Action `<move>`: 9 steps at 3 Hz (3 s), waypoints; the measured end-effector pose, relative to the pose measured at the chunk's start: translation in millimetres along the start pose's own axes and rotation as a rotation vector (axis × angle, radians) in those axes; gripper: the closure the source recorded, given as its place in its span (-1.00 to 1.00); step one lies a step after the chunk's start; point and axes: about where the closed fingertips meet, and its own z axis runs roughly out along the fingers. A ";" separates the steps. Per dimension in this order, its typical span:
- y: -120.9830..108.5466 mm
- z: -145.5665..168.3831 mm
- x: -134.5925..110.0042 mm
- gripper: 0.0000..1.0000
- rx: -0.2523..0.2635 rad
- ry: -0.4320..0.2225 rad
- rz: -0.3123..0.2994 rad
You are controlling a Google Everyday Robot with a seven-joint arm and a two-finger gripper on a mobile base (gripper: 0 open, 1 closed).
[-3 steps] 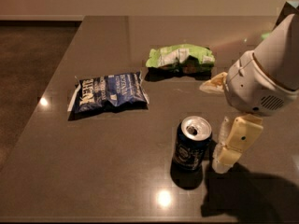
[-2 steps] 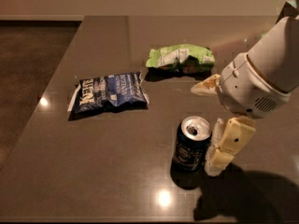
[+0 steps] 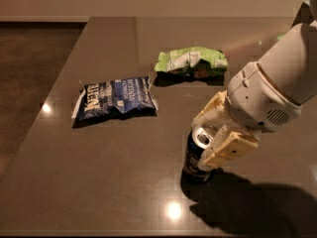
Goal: Move pepsi can near blue chip bag
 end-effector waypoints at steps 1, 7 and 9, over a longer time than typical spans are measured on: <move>0.0 -5.0 -4.9 0.28 0.003 -0.007 -0.003; -232.3 -55.3 38.9 0.65 0.229 0.037 0.219; -256.6 -52.8 63.4 -0.28 0.249 0.055 0.275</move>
Offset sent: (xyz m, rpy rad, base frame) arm 0.0662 -0.0208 0.0475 -0.0269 -0.0600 -0.1076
